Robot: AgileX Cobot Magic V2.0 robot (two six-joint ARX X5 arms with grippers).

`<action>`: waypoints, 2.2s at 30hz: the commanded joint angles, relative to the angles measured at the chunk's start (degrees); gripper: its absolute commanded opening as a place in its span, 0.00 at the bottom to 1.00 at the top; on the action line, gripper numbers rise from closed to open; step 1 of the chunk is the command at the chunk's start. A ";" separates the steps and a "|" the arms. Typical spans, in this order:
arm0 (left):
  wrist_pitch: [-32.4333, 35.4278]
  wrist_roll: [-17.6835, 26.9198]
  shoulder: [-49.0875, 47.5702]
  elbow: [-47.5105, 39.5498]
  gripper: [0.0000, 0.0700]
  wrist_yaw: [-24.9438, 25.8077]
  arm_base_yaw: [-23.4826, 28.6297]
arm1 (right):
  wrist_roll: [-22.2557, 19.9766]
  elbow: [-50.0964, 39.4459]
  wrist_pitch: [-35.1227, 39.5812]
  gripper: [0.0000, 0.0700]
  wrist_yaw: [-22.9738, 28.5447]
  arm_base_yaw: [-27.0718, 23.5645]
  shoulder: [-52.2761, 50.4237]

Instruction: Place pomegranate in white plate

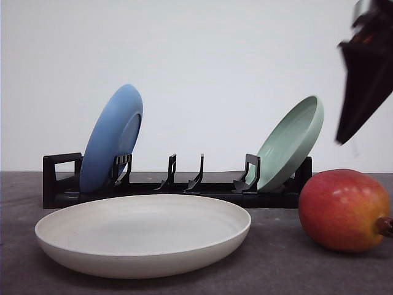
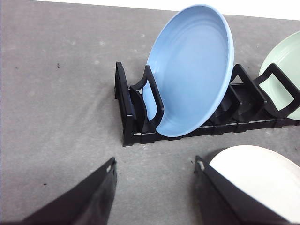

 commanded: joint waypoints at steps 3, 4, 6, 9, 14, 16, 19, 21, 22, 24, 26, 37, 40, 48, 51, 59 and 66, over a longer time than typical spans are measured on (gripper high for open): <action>0.47 -0.03 0.26 0.50 0.45 -0.15 0.04 | 0.38 1.03 3.97 0.88 0.04 2.42 5.70; 0.44 -0.03 0.26 0.50 0.45 -0.15 0.04 | 0.41 1.03 4.92 0.88 0.07 3.02 7.09; 0.31 -0.03 0.26 0.50 0.45 -0.15 0.04 | 0.57 1.03 6.65 0.88 0.45 4.21 9.70; -0.03 -0.03 0.26 0.50 0.45 -0.15 0.04 | 0.74 1.03 8.36 0.88 1.98 5.73 13.17; -1.15 -0.03 0.26 0.50 0.45 -0.45 0.04 | 0.81 1.03 8.71 0.84 3.14 7.34 17.57; -1.25 -0.03 0.26 0.50 0.45 -0.57 0.04 | 0.83 1.03 8.64 0.73 3.13 7.70 18.20; -1.25 -0.03 0.26 0.50 0.45 -0.57 0.04 | 1.18 1.03 8.64 0.65 3.01 8.03 18.05; -1.25 -0.03 0.26 0.50 0.45 -0.62 0.04 | 1.23 1.22 8.09 0.65 3.01 8.09 17.82; -1.25 -0.03 0.26 0.50 0.45 -0.69 0.04 | 1.20 1.53 7.42 0.65 3.02 8.09 17.78; -1.25 -0.03 0.26 0.50 0.45 -1.08 0.04 | 0.67 2.70 4.98 0.65 3.03 8.10 17.76; -1.25 -0.03 0.26 0.50 0.45 -1.39 0.04 | -0.64 4.32 2.18 0.65 3.03 8.13 17.80; -1.25 -0.03 0.26 0.50 0.45 -1.44 0.04 | -7.39 16.81 -2.59 0.65 3.08 15.89 22.14; -1.25 -0.03 0.26 0.50 0.45 -1.42 0.04 | -7.39 20.48 -2.32 0.65 3.10 19.18 25.94; -1.25 -0.03 0.26 0.50 0.45 -1.42 0.04 | -6.73 26.42 3.32 0.66 3.48 25.95 35.22; -1.25 -0.01 0.26 0.50 0.45 -1.43 0.04 | -6.68 27.08 5.95 0.66 3.56 27.51 37.49; -1.25 0.02 0.26 0.50 0.45 -1.44 0.04 | -6.67 27.10 10.63 0.66 6.52 29.95 40.63; -1.22 0.02 0.26 0.50 0.45 -1.44 0.04 | -6.17 27.10 11.04 0.66 6.52 30.17 41.49</action>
